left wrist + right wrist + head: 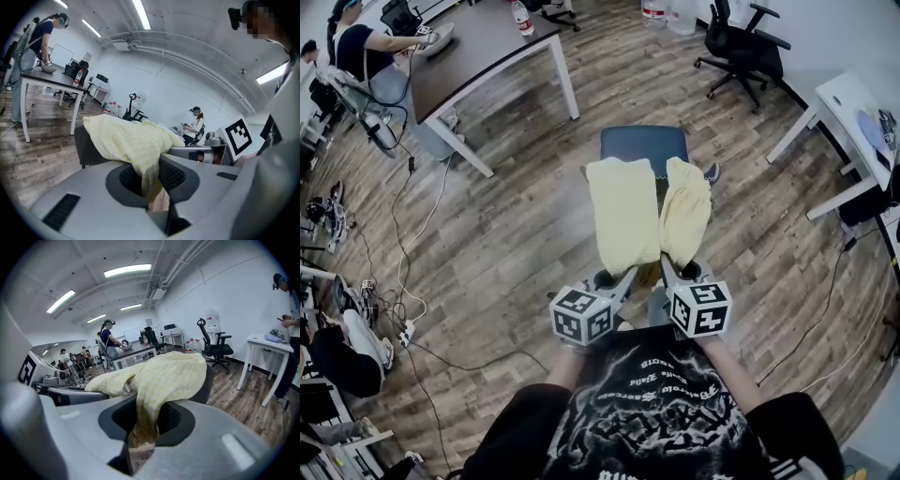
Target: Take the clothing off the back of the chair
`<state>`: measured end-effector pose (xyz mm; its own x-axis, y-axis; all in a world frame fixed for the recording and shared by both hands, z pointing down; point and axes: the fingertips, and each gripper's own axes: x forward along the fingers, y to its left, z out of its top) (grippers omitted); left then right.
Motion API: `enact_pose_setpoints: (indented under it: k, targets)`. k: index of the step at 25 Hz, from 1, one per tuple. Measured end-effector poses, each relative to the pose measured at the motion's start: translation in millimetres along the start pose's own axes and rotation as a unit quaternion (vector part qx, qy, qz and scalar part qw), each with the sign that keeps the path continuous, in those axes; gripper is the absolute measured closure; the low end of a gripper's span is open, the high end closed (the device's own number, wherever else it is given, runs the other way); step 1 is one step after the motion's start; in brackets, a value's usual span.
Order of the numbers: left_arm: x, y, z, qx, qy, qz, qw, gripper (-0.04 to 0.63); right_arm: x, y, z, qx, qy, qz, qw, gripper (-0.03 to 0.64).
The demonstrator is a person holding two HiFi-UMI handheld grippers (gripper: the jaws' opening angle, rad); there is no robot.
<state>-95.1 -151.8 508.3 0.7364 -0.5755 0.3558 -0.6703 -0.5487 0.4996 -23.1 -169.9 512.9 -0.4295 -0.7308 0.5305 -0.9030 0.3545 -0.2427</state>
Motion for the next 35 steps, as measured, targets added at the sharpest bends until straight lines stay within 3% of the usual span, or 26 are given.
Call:
enact_pose_setpoints:
  k: [7,11,21,28,35]
  targets:
    - [-19.7,-12.0,-10.4,-0.017,-0.006,-0.030,0.9994,0.531,-19.2,13.0,-8.8,-0.007,-0.007,-0.012,1.000,0.537]
    - [-24.1,-25.0,-17.7,-0.005,-0.004,-0.043,0.9990,0.529,-32.3,10.8,-12.7,-0.004,-0.013,-0.025,1.000,0.537]
    - [-32.2,-53.6,-51.5,-0.029,0.046,-0.097,0.9938,0.531,-47.8,11.6,-42.6,0.018,0.021,-0.016,0.999,0.537]
    - [-36.2,-60.6,-75.0,-0.063,0.056,-0.079,0.9934,0.529,-53.2,4.1,-68.0,0.035,0.048,-0.001,0.998,0.537]
    - [-28.7,-82.8,-93.9,-0.071,0.084,-0.071,0.9914,0.529,-63.9,-7.7,-77.8,0.032,0.070,0.016,0.997,0.537]
